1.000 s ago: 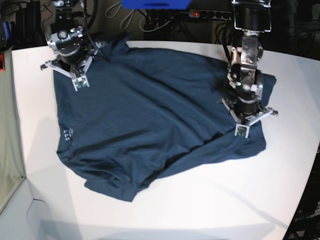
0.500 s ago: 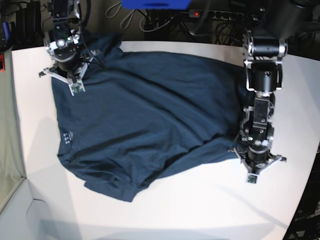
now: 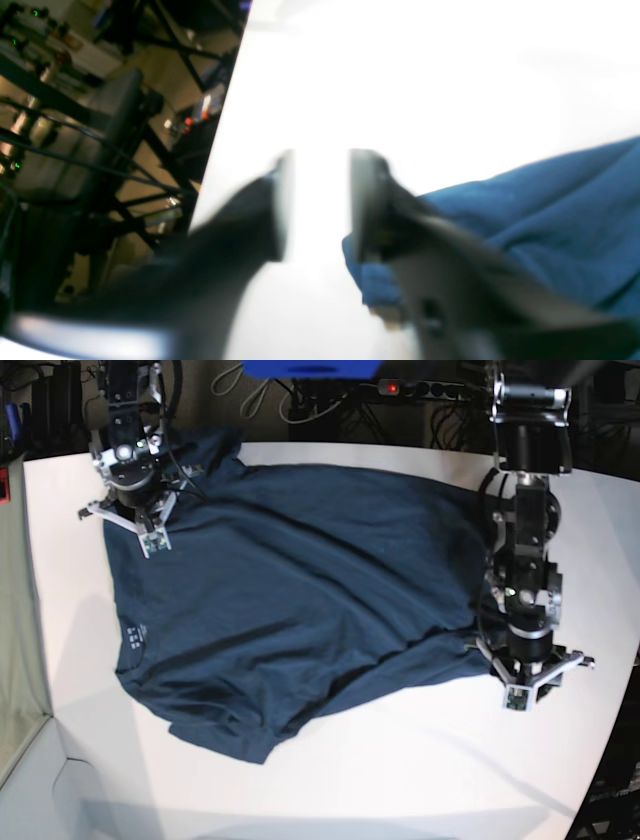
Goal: Layout the t-shirt on the table in an organized manner, then fold the t-shirt properly
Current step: 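Pull the shirt corner with the left gripper outward, spreading the body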
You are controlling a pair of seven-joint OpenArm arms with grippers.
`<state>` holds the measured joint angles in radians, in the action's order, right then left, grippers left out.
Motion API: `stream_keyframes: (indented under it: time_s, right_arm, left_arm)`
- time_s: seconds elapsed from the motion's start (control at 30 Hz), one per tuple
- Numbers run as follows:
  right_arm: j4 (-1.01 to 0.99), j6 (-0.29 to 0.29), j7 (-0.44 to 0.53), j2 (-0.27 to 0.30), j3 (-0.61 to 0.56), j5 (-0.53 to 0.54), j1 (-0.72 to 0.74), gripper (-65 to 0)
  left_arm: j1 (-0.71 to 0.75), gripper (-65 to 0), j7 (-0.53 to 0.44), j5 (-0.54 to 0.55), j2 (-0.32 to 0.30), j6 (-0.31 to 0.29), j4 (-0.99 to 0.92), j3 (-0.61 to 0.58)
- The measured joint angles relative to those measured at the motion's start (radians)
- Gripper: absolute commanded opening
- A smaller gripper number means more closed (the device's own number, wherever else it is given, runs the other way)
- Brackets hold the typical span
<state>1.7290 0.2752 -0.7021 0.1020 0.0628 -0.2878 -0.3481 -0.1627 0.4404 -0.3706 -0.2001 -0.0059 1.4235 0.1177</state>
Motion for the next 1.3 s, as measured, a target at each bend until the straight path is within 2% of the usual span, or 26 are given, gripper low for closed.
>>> stream_keyframes:
  time_s: [0.13,0.2,0.27,0.43,0.6,0.7,0.8,0.93,1.0,1.3]
  right_arm:
    - [0.000,0.000,0.002,0.000,0.000,-0.001,-0.001,-59.6]
    - [-0.001,0.000,0.005,0.000,0.000,-0.002,0.001,-59.6]
    - [0.000,0.000,0.000,0.000,0.000,0.000,0.000,-59.6]
    - [0.000,0.000,0.001,0.000,0.000,-0.001,0.001,-59.6]
    - [0.000,0.000,0.001,0.000,0.000,0.000,0.001,-59.6]
    - [0.000,0.000,0.000,0.000,0.000,0.000,0.001,-59.6]
    - [0.000,0.000,-0.005,0.000,0.000,-0.001,0.005,-59.6]
    - [-0.002,0.000,-0.015,0.000,0.000,0.000,0.017,-59.6]
    - [-0.004,0.000,-0.014,0.000,0.000,0.000,0.018,-59.6]
    - [-0.006,0.000,-0.014,0.000,0.000,0.000,0.019,-59.6]
  left_arm:
    - [0.071,-24.6,0.010,-0.006,-0.002,-0.006,-0.002,-0.010]
    - [0.083,-22.6,0.021,-0.006,-0.005,-0.010,-0.014,-0.011]
    - [0.080,-22.5,0.021,-0.007,-0.026,-0.010,-0.016,-0.032]
    - [0.069,-22.5,0.011,-0.011,-0.130,-0.010,-0.010,-0.180]
    - [0.076,-22.5,0.015,-0.015,-0.177,-0.013,-0.011,-0.301]
    - [0.073,-22.5,0.013,-0.112,-0.213,-0.016,-0.010,-0.376]
    - [0.079,-22.5,0.012,-0.179,-0.218,-0.024,-0.011,-0.408]
    - [0.102,-23.2,0.007,-0.243,-0.216,-0.182,-0.010,-0.408]
    - [0.106,-25.5,0.008,-0.260,-0.216,-0.231,-0.011,-0.409]
    - [0.078,-27.0,0.004,-0.272,-0.211,-0.236,-0.034,-0.407]
